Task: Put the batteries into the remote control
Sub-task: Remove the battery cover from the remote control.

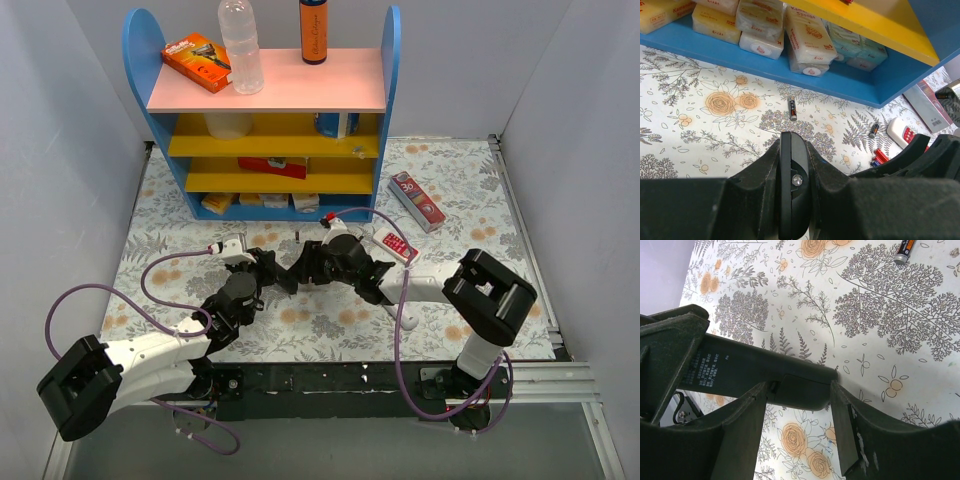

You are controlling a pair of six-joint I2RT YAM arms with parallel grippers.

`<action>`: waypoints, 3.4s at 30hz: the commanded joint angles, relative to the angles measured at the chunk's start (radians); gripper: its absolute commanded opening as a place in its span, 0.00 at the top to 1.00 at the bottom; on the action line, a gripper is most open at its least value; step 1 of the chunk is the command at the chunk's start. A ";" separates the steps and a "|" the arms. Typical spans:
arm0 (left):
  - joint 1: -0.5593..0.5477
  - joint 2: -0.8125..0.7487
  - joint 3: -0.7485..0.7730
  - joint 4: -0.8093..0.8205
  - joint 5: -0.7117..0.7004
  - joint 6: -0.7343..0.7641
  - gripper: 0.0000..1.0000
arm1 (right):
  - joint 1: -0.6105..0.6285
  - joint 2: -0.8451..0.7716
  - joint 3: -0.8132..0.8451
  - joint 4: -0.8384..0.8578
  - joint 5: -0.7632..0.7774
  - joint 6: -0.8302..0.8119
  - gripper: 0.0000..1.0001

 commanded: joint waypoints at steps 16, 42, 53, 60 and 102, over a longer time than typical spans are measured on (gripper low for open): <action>-0.014 -0.004 0.033 0.004 -0.028 0.026 1.00 | 0.003 0.078 0.079 -0.020 -0.030 -0.011 0.40; -0.037 -0.013 0.056 -0.018 -0.071 0.082 1.00 | 0.021 0.181 0.318 -0.581 0.109 -0.192 0.46; -0.053 0.002 0.079 -0.067 -0.148 0.095 1.00 | 0.021 0.153 0.312 -0.600 0.149 -0.219 0.47; -0.054 0.002 0.084 -0.070 -0.140 0.086 1.00 | 0.017 0.092 0.262 -0.488 0.091 -0.205 0.47; -0.054 -0.010 0.098 -0.150 -0.202 0.020 1.00 | -0.058 -0.117 0.047 -0.400 0.154 -0.383 0.45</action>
